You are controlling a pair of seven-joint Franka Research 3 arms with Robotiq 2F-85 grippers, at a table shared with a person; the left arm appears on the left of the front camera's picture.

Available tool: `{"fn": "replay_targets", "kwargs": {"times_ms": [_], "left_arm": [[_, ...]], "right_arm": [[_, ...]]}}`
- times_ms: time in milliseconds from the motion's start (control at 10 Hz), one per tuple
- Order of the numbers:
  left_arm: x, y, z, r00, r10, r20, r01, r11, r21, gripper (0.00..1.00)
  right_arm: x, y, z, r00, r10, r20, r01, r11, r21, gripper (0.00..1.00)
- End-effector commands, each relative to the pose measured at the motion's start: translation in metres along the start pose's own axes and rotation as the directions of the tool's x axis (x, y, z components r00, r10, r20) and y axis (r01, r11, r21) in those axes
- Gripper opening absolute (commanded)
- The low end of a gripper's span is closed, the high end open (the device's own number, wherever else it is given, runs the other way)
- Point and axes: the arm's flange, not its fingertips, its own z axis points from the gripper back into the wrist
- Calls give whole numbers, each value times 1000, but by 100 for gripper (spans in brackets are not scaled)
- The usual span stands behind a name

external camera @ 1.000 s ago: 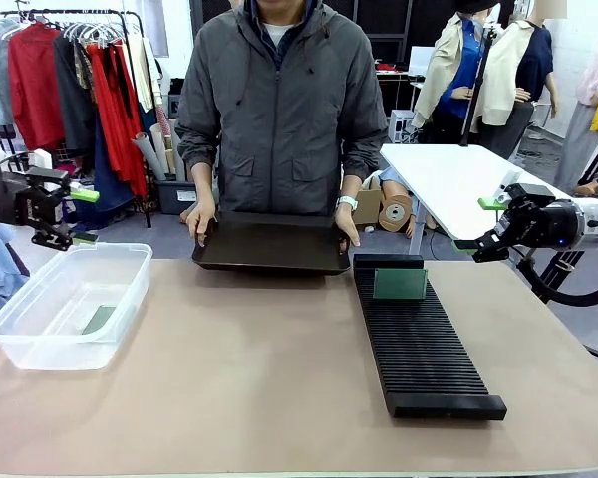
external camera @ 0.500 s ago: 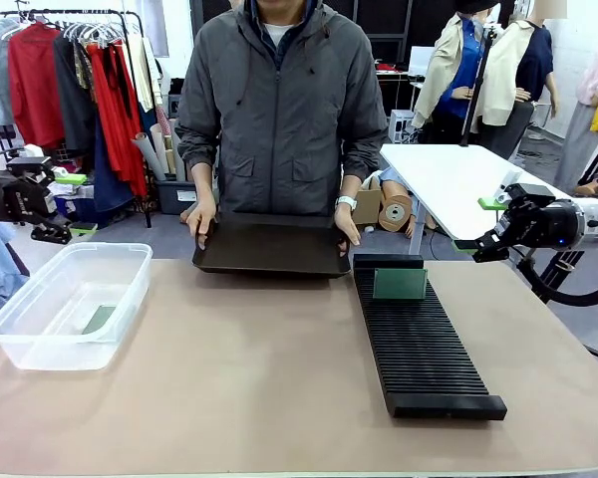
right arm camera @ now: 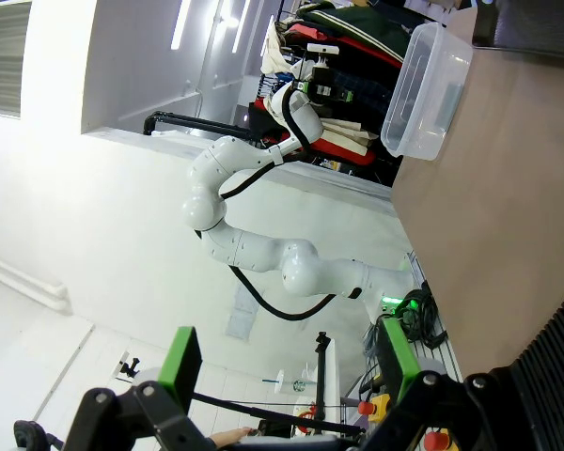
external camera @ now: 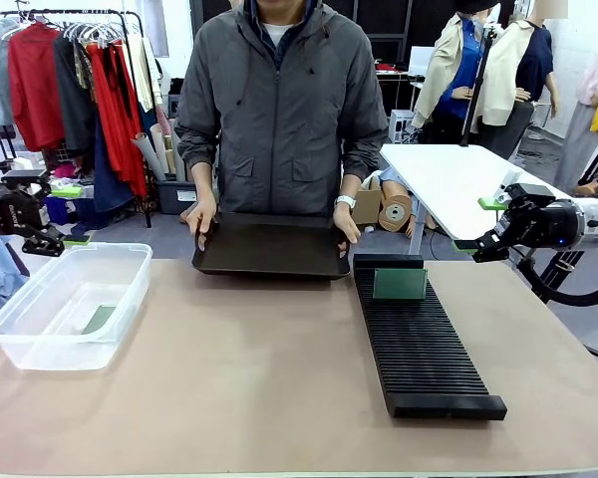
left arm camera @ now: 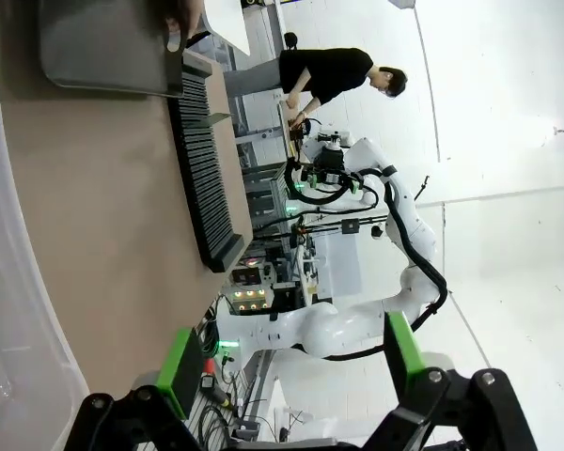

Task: Sort PCBs into racks and boxes based on the side picked up.
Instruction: If the short side of the Blank PCB is picked up, insert it into the PCB Rack ; if the long side is picked up, place it in the Organizing box.

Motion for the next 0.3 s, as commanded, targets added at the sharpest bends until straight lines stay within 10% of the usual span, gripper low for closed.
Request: {"fn": "replay_targets", "kwargs": {"times_ms": [0, 200], "left_arm": [[4, -3, 1, 1000, -7, -4, 7, 1000, -1, 100], [4, -3, 1, 1000, -7, -4, 7, 1000, -1, 100]], "right_arm": [[0, 2, -1, 1000, 15, 0, -15, 1000, -1, 100], [0, 2, -1, 1000, 15, 0, -15, 1000, -1, 100]]}}
